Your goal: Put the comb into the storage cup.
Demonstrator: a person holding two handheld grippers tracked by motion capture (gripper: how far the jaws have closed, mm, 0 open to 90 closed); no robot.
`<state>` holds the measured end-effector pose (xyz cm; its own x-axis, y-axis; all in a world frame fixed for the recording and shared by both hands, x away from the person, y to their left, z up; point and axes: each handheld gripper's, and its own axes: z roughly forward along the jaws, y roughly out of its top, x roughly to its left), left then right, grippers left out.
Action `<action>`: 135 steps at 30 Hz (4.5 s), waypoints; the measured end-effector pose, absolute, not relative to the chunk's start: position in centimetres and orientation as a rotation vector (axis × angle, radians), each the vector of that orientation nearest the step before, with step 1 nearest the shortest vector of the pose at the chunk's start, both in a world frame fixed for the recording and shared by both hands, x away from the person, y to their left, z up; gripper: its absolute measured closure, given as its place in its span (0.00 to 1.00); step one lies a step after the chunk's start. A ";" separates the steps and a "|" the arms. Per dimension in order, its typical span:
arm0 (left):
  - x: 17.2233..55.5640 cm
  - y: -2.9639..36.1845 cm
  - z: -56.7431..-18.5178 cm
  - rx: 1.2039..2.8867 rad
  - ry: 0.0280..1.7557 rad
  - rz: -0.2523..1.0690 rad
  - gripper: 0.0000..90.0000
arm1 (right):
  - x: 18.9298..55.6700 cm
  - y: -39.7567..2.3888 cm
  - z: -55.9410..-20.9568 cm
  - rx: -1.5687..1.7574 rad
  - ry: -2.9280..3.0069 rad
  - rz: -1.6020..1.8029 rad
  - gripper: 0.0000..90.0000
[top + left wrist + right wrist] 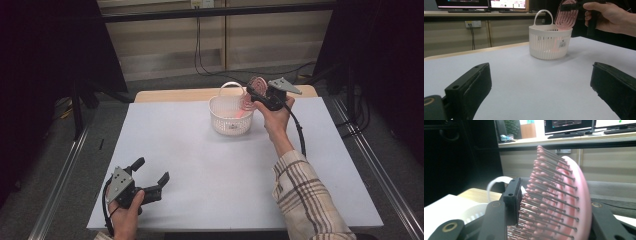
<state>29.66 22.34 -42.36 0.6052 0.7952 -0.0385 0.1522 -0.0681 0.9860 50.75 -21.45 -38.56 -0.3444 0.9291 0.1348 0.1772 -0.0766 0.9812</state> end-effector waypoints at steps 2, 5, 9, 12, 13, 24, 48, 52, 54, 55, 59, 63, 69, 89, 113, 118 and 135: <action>29.7 22.3 -42.4 1.582 0.814 0.634 0.04 | 50.9 -21.5 -38.7 1.221 1.553 1.461 0.61; 29.7 22.3 -42.4 1.584 0.812 0.634 0.04 | 51.0 -21.5 -38.7 1.221 1.550 1.465 0.61; 29.7 22.3 -42.4 1.585 0.812 0.636 0.04 | 51.2 -21.6 -38.9 1.223 1.554 1.459 0.60; 29.7 22.2 -42.4 1.585 0.815 0.631 0.04 | 51.5 -21.7 -39.1 1.237 1.561 1.455 0.59; 29.7 22.2 -42.4 1.585 0.812 0.632 0.04 | 51.6 -21.7 -39.1 1.236 1.561 1.456 0.59; 29.7 22.2 -42.4 1.584 0.814 0.629 0.04 | 51.8 -21.6 -39.3 1.242 1.566 1.439 0.58; 29.7 22.3 -42.4 1.581 0.810 0.635 0.04 | 52.1 -21.7 -39.4 1.241 1.582 1.425 0.55; 29.7 22.3 -42.3 1.582 0.809 0.636 0.04 | 52.0 -21.8 -39.3 1.240 1.589 1.411 0.49; 29.7 22.3 -42.3 1.586 0.808 0.633 0.04 | 51.9 -21.8 -39.3 1.235 1.599 1.405 0.47; 29.7 22.3 -42.3 1.587 0.805 0.639 0.04 | 51.9 -21.8 -39.3 1.237 1.600 1.405 0.45; 29.7 22.4 -42.3 1.584 0.811 0.641 0.04 | 51.8 -21.9 -39.3 1.253 1.604 1.388 0.36; 29.7 22.4 -42.3 1.581 0.813 0.643 0.04 | 51.8 -22.0 -39.3 1.270 1.608 1.389 0.30; 29.8 22.4 -42.4 1.579 0.821 0.645 0.04 | 51.6 -22.2 -38.9 1.269 1.606 1.410 0.22; 29.5 22.7 -42.4 1.578 0.848 0.673 0.04 | 49.4 -23.0 -37.3 1.217 1.588 1.409 0.00; 29.2 23.1 -42.2 1.536 0.874 0.683 0.04 | 45.6 -23.6 -36.8 1.157 1.593 1.420 0.01; 29.1 23.1 -42.1 1.535 0.874 0.685 0.04 | 44.5 -24.0 -36.8 1.138 1.584 1.414 0.01; 29.2 23.1 -42.1 1.543 0.868 0.695 0.04 | 40.3 -24.9 -36.4 1.054 1.542 1.408 0.00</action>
